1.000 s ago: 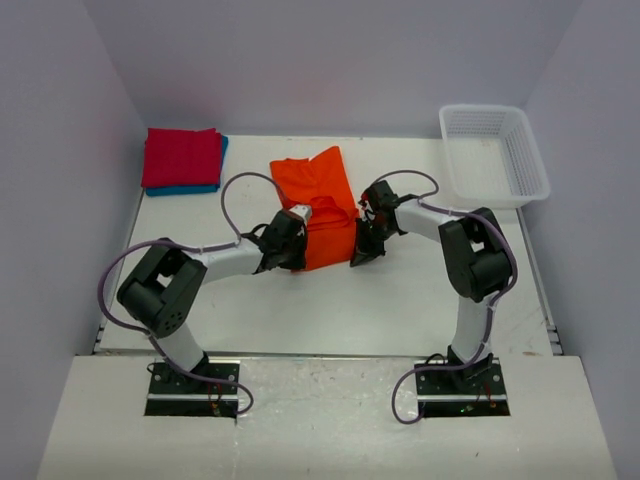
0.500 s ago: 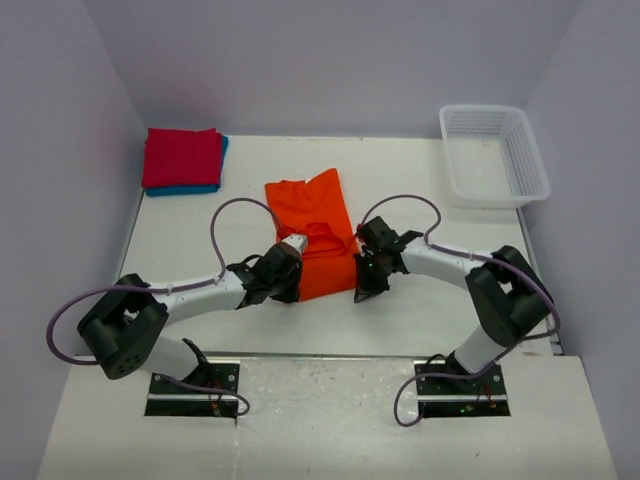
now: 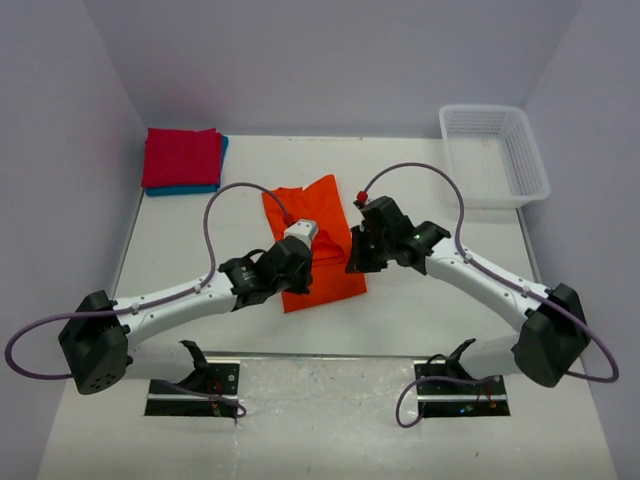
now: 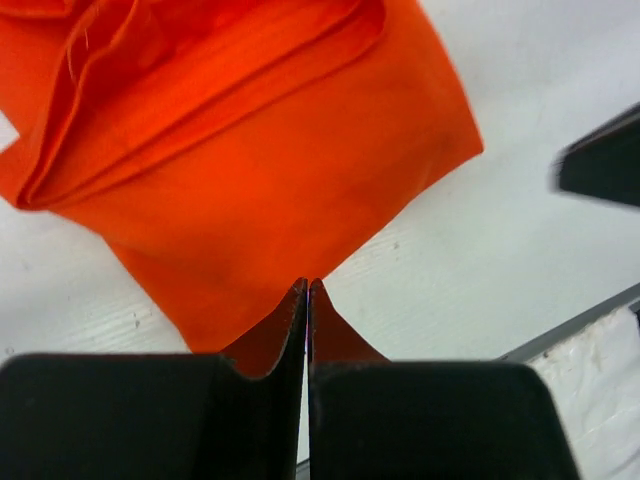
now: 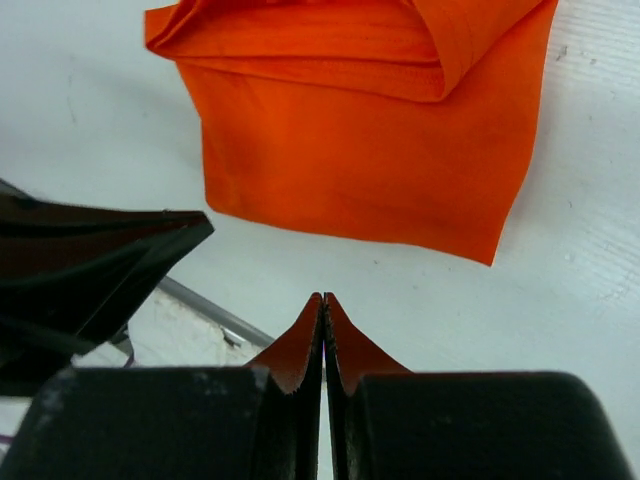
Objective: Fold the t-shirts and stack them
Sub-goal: Fold the folded rectangular tshirt in 1/3 of the way
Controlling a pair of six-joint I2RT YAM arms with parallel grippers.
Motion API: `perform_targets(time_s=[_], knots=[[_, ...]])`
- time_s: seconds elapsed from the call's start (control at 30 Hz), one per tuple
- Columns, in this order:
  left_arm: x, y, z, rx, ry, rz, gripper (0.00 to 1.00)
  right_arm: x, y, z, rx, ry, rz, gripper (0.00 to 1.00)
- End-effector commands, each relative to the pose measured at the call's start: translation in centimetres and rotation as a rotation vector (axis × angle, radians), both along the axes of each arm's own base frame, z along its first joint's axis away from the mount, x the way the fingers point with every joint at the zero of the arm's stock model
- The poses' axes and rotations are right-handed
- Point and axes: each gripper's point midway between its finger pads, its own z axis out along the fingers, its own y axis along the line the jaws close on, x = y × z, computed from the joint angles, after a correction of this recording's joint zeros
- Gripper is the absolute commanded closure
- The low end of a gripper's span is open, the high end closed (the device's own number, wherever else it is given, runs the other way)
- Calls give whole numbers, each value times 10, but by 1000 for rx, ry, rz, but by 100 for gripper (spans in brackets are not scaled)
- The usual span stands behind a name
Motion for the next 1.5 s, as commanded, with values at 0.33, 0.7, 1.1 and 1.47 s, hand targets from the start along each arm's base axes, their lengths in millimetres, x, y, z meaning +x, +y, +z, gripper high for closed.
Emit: perform_targets(time_s=[0.33, 0.7, 1.1, 1.47], knots=[[53, -36, 1, 111, -90, 11, 100, 44, 23, -65, -104, 72, 5, 100], [79, -36, -29, 209, -96, 49, 100, 51, 26, -88, -86, 129, 10, 100], [109, -28, -37, 228, -87, 79, 100, 49, 26, -100, -88, 163, 14, 100], [118, -18, -46, 225, -76, 91, 100, 47, 22, -106, -93, 182, 7, 100]])
